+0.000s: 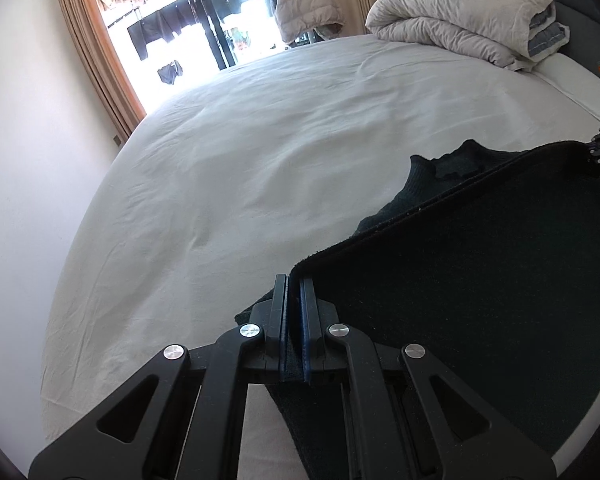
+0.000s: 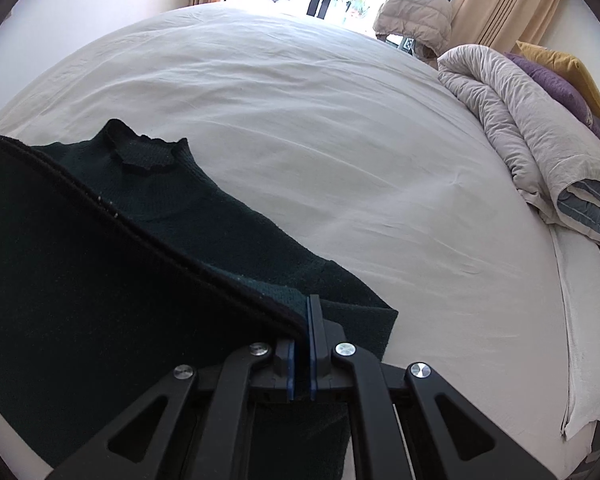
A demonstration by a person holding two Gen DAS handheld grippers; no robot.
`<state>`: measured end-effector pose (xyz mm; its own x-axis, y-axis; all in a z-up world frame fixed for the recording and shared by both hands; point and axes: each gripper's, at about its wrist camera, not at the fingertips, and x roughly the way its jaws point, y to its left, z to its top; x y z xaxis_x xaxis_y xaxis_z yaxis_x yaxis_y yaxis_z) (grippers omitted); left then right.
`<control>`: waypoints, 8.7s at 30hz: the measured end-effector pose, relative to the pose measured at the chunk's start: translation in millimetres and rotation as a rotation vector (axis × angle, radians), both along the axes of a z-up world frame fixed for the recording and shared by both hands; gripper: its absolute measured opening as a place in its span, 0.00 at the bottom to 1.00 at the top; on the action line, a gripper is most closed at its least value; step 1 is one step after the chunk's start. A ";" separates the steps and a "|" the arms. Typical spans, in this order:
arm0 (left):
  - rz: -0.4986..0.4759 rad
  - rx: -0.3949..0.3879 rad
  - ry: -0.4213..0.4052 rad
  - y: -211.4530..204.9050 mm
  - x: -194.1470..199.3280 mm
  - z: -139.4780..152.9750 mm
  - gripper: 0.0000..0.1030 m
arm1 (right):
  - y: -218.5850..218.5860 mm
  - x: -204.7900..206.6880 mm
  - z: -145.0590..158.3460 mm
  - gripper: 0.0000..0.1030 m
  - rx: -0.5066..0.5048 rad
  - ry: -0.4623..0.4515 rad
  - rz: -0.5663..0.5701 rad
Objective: Fold small clothes
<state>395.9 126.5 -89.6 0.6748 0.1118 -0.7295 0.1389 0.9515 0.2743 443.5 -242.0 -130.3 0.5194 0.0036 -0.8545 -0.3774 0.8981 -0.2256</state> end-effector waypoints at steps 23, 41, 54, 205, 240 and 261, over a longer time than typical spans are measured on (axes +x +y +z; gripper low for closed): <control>0.220 -0.158 -0.165 43.6 -10.1 9.5 0.70 | -88.1 33.7 -8.1 0.91 0.477 0.077 -0.440; 0.286 -0.312 -0.152 70.4 -64.3 0.8 0.69 | -43.4 3.1 37.2 0.85 0.230 -0.116 -0.335; 0.231 -0.327 -0.051 66.0 -46.0 -13.2 0.67 | -95.5 -0.5 7.4 0.56 0.574 -0.026 -0.347; 0.357 -0.961 -0.046 37.8 -241.1 -34.6 0.93 | 22.9 -113.6 -22.2 0.69 1.103 0.061 -0.232; 0.440 -1.134 -0.018 33.8 -125.4 -49.7 0.09 | 63.1 -55.2 -70.2 0.00 0.889 0.303 -0.246; -0.198 -0.189 -0.049 -244.4 -61.4 0.4 0.09 | -47.1 -29.5 -53.9 0.82 1.470 0.474 -0.110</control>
<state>334.5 -117.8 -89.1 0.7052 -0.1613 -0.6904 0.3185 0.9421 0.1052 414.0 -289.1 -184.1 0.2652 0.9404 -0.2128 -0.0758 0.2403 0.9677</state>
